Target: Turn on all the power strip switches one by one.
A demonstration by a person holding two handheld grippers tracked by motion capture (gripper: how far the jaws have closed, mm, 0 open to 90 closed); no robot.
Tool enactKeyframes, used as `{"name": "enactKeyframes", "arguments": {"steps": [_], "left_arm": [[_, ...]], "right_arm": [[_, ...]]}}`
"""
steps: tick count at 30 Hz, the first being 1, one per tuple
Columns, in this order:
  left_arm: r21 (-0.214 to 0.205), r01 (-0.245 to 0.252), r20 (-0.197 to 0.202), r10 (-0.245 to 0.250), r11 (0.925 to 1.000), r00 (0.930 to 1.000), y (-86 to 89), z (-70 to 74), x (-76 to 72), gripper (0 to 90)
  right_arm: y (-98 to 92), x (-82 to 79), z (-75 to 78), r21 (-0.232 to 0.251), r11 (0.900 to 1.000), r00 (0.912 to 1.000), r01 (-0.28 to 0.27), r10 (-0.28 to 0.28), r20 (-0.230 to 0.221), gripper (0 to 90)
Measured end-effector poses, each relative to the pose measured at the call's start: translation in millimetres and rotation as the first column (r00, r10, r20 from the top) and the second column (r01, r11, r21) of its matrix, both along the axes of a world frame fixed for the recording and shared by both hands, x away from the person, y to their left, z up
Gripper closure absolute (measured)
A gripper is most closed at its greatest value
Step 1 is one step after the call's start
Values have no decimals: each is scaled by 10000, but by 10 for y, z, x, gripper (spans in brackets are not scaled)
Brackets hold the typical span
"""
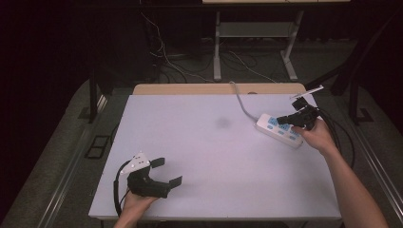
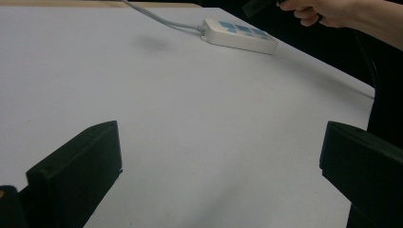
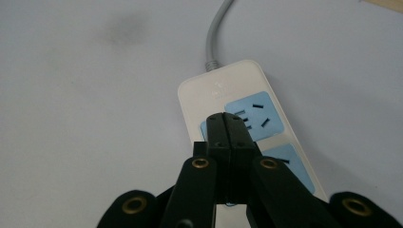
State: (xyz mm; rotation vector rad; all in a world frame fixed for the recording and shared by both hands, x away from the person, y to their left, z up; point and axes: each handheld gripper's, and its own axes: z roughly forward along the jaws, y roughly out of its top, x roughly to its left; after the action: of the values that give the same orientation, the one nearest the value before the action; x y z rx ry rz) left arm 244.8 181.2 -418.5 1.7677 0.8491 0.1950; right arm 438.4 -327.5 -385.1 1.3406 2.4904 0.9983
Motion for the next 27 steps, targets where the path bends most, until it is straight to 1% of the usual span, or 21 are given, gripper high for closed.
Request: {"name": "enactKeyframes", "arguments": {"steps": [6,8,9,14,17,27], "left_arm": [[13,0,-3,0,10000,10000,0,-1,3,0],[2,-7,-2,7,10000,10000,1,0,3,0],[3,-10,-1,10,10000,10000,1,0,3,0],[0,-25,5,25,10000,10000,4,3,1,0],[9,-17,11,17,10000,10000,6,3,-2,0],[14,-42,23,42,10000,10000,8,4,-1,0]], "right_arm": [[64,63,64,-55,9999,9999,-104,104,48,900],[78,72,67,-66,9999,10000,-90,90,29,900],[93,83,68,-132,9998,9999,-139,139,28,900],[185,116,72,-170,9994,9995,-303,303,24,900],[231,137,55,-186,9992,9993,-366,366,0,900],[267,178,-28,-230,9992,9994,-330,327,-136,900]]}}
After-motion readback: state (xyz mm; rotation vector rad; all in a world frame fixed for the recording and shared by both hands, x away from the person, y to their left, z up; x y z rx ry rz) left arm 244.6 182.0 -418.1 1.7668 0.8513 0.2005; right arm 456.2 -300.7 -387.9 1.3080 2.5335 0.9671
